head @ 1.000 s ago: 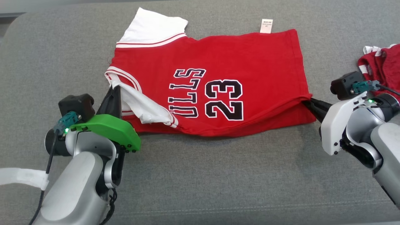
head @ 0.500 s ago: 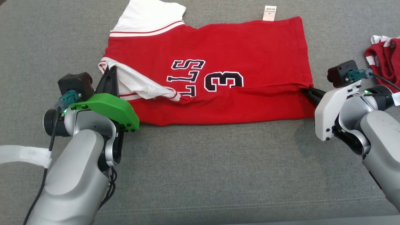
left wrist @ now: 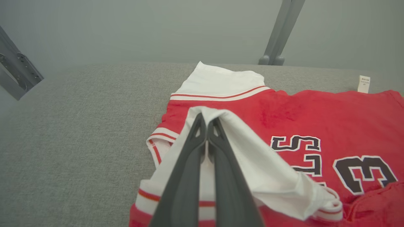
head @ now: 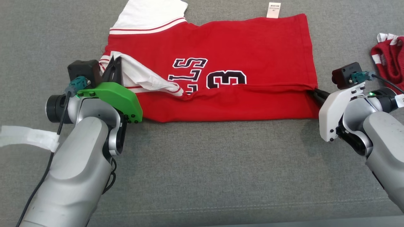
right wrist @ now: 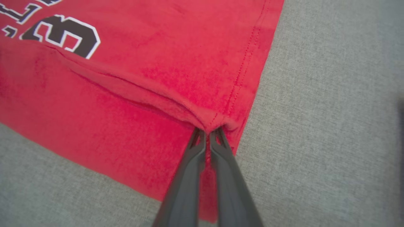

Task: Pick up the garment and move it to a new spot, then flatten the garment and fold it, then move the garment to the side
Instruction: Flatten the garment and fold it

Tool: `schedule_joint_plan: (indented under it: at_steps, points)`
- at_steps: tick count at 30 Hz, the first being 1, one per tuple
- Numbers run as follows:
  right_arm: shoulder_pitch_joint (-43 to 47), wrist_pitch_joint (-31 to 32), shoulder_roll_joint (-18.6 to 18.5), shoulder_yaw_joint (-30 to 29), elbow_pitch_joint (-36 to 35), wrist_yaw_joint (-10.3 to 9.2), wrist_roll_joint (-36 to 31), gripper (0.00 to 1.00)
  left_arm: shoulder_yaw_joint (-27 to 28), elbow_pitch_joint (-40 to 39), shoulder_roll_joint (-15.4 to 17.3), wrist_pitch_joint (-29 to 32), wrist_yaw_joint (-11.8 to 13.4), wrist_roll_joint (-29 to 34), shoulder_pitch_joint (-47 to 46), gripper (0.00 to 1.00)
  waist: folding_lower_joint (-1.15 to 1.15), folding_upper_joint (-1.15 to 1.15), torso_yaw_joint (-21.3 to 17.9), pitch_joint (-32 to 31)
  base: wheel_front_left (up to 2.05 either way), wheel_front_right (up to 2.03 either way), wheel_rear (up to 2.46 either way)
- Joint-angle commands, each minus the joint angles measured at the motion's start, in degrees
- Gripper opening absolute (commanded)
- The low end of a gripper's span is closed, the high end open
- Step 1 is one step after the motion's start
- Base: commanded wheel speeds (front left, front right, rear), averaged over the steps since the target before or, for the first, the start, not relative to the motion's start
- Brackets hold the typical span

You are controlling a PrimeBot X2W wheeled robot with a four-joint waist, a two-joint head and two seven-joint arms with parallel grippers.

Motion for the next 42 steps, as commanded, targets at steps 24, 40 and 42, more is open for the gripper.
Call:
schedule_joint_plan:
  at_steps: [24,40,42]
  points:
    - [9.93,-5.9,3.32,-11.12,-1.8,-0.08,-6.22,1.0,-3.2,6.76,2.46,-2.24,1.39,1.6,8.66,1.0,0.0,0.0,-0.1,-6.9,0.0,0.0,0.0]
    - [13.89,-4.11,15.09,-23.42,0.74,-0.08,-18.51,1.0,-4.98,11.44,2.39,3.01,4.93,2.15,7.53,1.0,0.0,0.0,-0.3,-5.57,0.0,0.0,0.0]
    - [13.26,-3.75,15.75,-23.77,1.44,-0.08,-19.26,1.0,-5.22,11.93,2.3,3.51,4.75,2.15,6.98,1.0,0.0,0.0,-0.33,-5.17,0.0,0.0,0.0]
